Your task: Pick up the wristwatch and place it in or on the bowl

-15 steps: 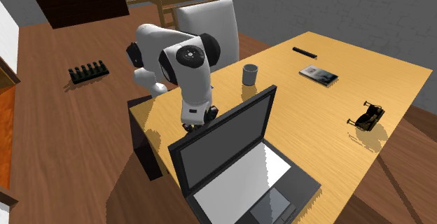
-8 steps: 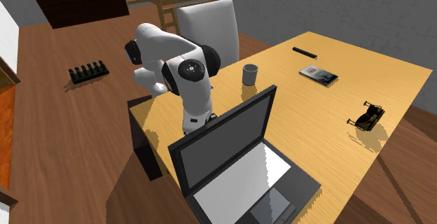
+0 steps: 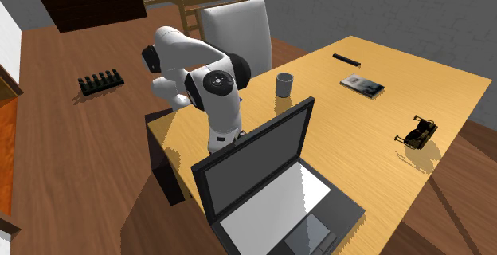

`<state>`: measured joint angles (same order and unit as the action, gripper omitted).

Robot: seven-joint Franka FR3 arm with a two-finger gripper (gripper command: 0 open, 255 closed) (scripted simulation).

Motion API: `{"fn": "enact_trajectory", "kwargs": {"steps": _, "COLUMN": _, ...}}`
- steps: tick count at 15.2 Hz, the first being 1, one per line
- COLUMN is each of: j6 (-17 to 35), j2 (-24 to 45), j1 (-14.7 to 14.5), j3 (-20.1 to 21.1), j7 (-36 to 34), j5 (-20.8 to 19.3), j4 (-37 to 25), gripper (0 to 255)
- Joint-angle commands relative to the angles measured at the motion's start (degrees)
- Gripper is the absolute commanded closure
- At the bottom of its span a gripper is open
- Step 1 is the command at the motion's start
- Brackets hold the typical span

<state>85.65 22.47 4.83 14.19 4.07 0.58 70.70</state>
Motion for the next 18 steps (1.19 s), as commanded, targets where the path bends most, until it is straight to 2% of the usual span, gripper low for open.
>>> {"fn": "enact_trajectory", "kwargs": {"steps": 1, "j6": 0.0, "j2": 0.0, "j1": 0.0, "j3": 0.0, "j7": 0.0, "j5": 0.0, "j4": 0.0, "gripper": 0}}
{"fn": "enact_trajectory", "kwargs": {"steps": 6, "j6": 0.0, "j2": 0.0, "j1": 0.0, "j3": 0.0, "j7": 0.0, "j5": 0.0, "j4": 0.0, "gripper": 0}}
{"fn": "enact_trajectory", "kwargs": {"steps": 10, "j6": -10.5, "j2": 5.6, "j1": -1.3, "j3": -0.1, "j7": -0.6, "j5": -1.1, "j4": -16.0, "gripper": 0}}
{"fn": "enact_trajectory", "kwargs": {"steps": 18, "j6": -10.5, "j2": 5.6, "j1": -1.3, "j3": -0.1, "j7": -0.6, "j5": -1.1, "j4": -16.0, "gripper": 0}}
